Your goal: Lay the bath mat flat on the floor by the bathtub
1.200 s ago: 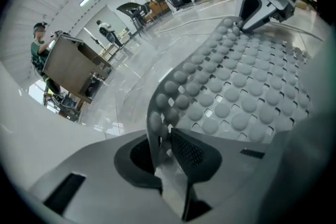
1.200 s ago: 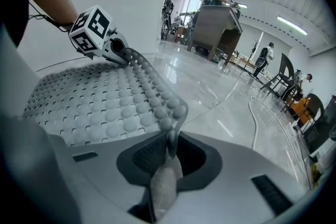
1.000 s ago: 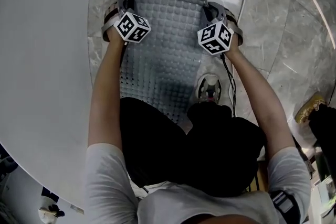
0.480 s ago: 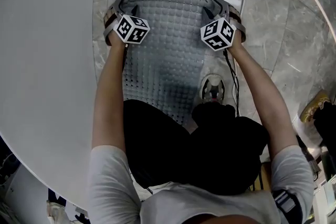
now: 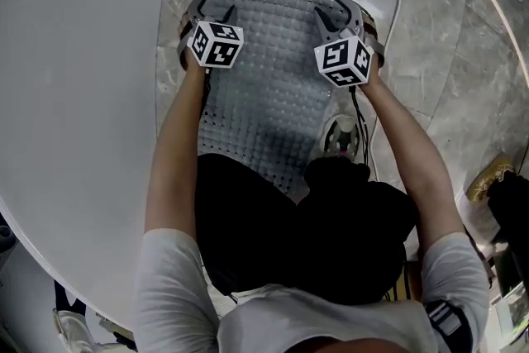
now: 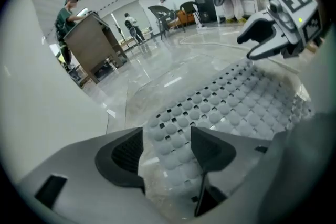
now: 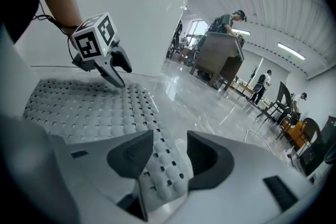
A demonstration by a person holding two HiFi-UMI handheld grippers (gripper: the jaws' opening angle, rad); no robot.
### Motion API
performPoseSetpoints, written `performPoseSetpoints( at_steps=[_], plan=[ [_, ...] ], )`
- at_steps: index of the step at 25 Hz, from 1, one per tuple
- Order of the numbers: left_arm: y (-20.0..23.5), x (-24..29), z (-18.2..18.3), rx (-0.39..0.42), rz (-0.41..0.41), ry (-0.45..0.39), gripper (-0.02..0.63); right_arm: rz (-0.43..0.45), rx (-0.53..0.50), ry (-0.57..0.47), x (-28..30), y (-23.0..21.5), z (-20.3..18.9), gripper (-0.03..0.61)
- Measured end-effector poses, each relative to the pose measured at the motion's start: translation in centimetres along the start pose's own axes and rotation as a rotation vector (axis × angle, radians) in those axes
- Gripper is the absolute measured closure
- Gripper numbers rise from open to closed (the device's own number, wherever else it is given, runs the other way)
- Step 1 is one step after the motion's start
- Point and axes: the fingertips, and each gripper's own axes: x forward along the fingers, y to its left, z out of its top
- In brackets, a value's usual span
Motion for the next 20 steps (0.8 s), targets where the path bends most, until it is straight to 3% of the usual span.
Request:
performPoseSetpoints(
  at_steps=[3, 4, 6, 7, 10, 17, 20],
  plan=[
    [-1.8, -1.8, 1.6, -0.099, -0.088, -0.078, 0.33, -0.004, 0.024, -0.079, -1.0, 1.3, 2.6, 0.386],
    [-2.2, -2.5, 2.3, -0.099, -0.108, -0.103, 0.361, -0.01, 0.046, -0.107, -1.4, 1.5, 3.5, 0.43],
    [-2.9, -4.0, 3.4, -0.054, -0.116, -0.143, 0.571, -0.026, 0.095, -0.148, -2.2, 1.6, 4.8, 0.538],
    [-3.3, -4.7, 3.7, -0.032, -0.114, -0.16, 0.591, -0.023, 0.117, -0.158, -2.6, 1.8, 5.1, 0.555],
    [-3.5, -6.4, 4.0, -0.039, -0.101, -0.201, 0.601, 0.015, 0.17, -0.17, -3.1, 2.7, 6.0, 0.571],
    [-5.0, -8.5, 3.0, -0.243, -0.202, -0.245, 0.601, 0.023, 0.121, -0.161, -3.3, 5.9, 7.0, 0.572],
    [-5.2, -8.7, 3.0, -0.256, -0.209, -0.248, 0.601, 0.038, 0.171, -0.168, -3.0, 6.4, 7.6, 0.572]
  ],
)
